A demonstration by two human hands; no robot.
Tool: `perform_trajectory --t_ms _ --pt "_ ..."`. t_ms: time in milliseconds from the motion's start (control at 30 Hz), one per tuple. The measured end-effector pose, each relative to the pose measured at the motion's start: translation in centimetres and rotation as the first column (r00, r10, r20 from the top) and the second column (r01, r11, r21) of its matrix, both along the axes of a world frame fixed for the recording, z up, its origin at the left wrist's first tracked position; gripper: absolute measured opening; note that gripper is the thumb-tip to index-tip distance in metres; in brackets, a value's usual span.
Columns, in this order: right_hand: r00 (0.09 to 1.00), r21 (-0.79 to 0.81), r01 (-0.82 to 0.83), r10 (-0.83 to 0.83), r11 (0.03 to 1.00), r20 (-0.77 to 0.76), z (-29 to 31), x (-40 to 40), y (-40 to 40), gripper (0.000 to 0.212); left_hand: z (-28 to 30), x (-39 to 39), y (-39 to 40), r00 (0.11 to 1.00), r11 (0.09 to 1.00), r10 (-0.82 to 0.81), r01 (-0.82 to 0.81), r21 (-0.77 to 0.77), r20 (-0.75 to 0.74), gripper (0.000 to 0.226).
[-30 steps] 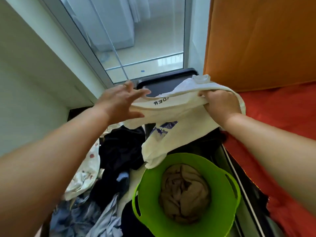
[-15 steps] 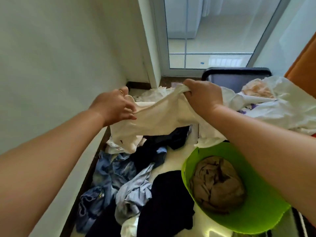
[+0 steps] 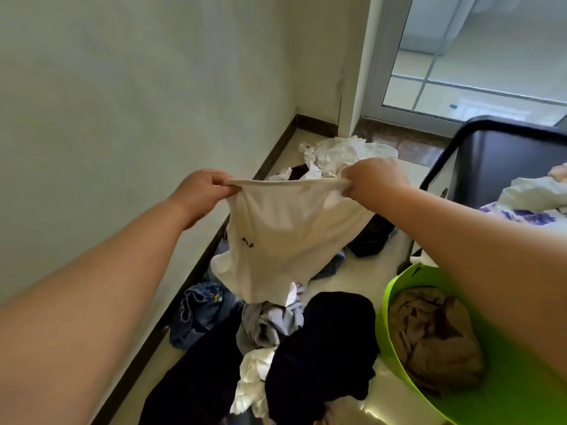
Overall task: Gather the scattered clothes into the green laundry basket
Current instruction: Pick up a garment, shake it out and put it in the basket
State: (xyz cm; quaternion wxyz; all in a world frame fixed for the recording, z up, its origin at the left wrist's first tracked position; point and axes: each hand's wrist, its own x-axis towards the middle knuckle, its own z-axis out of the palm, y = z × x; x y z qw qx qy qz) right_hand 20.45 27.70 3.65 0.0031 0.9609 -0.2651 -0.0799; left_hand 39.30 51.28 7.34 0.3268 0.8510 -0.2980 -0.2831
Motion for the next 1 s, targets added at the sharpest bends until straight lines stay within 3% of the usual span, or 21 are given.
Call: perform_trajectory --t_ms 100,167,233,300,367,433,533,600,633,700,767,833,867,900,933,967,1000 --pt "0.999 0.025 0.004 -0.003 1.0 -0.045 -1.1 0.5 0.6 0.032 1.1 1.2 1.4 0.989 0.999 -0.005 0.011 0.04 -0.146 0.007" --pt "0.992 0.043 0.068 -0.063 0.997 -0.109 -1.3 1.2 0.7 0.04 1.6 2.5 2.3 0.925 0.998 0.059 -0.061 0.006 -0.375 0.009" --pt "0.967 0.002 0.137 -0.134 0.991 -0.219 -1.2 2.0 0.7 0.031 1.7 3.2 2.7 0.808 0.979 0.129 -0.196 -0.056 -0.575 0.014" --pt "0.928 -0.032 0.203 -0.203 0.979 -0.313 -0.9 2.5 0.7 0.011 1.4 3.2 2.5 0.785 0.97 0.151 -0.236 -0.065 -0.601 0.037" --pt "0.916 -0.001 0.228 -0.214 0.974 -0.341 -0.7 3.1 0.6 0.007 0.9 2.6 2.0 0.886 0.991 0.134 -0.13 0.04 -0.443 0.044" --pt "0.926 0.115 0.24 -0.192 0.964 -0.325 -0.9 3.5 0.3 0.016 0.2 2.2 1.7 0.96 0.985 0.081 -0.036 0.169 -0.267 0.036" --pt "0.946 0.289 0.264 -0.188 0.92 -0.265 -1.4 4.0 -0.7 0.032 -0.7 1.6 1.7 0.993 0.936 -0.092 0.109 0.334 -0.067 0.038" --pt "0.959 0.302 0.226 -0.157 0.926 -0.237 -1.0 3.7 -0.6 0.029 -1.6 1.2 1.8 0.951 0.813 -0.296 0.204 0.545 0.087 0.039" --pt "0.966 0.324 0.212 -0.148 0.922 -0.211 -0.8 3.3 -0.3 0.026 -2.2 1.1 1.7 0.924 0.758 -0.354 0.193 0.623 0.145 0.039" --pt "0.976 0.351 0.177 -0.118 0.919 -0.183 -0.9 2.9 -0.1 0.023 -3.4 1.1 1.6 0.896 0.743 -0.324 0.043 0.668 0.303 0.02" --pt "0.949 0.282 0.17 -0.079 0.944 -0.306 -1.4 2.9 0.3 0.024 -4.0 1.2 1.3 0.881 0.768 -0.127 -0.204 0.607 0.456 0.008" --pt "0.933 0.279 0.243 -0.145 0.929 -0.328 -1.6 3.1 1.1 0.024 -3.9 1.0 0.5 0.89 0.769 0.089 -0.347 0.537 0.447 0.012" --pt "0.927 0.388 0.336 -0.228 0.858 -0.299 -1.4 3.3 1.4 0.02 -3.8 0.7 0.1 0.901 0.776 0.232 -0.399 0.489 0.366 0.011" --pt "0.881 0.584 0.471 -0.384 0.661 -0.276 -1.0 3.6 1.8 0.015 -3.4 0.2 -0.5 0.877 0.764 0.432 -0.48 0.432 0.212 0.012" --pt "0.772 0.765 0.546 -0.56 0.342 -0.301 -0.7 3.9 2.1 0.011 -2.9 -0.1 -1.1 0.786 0.73 0.618 -0.57 0.377 -0.008 0.017" --pt "0.64 0.868 0.497 -0.681 0.013 -0.357 -0.2 4.2 2.6 0.007 -2.0 -0.3 -1.7 0.657 0.691 0.72 -0.645 0.326 -0.224 0.023" --pt "0.547 0.915 0.326 -0.743 -0.236 -0.387 0.1 4.6 2.8 0.002 -1.3 -0.1 -2.0 0.547 0.653 0.746 -0.712 0.256 -0.38 0.028"
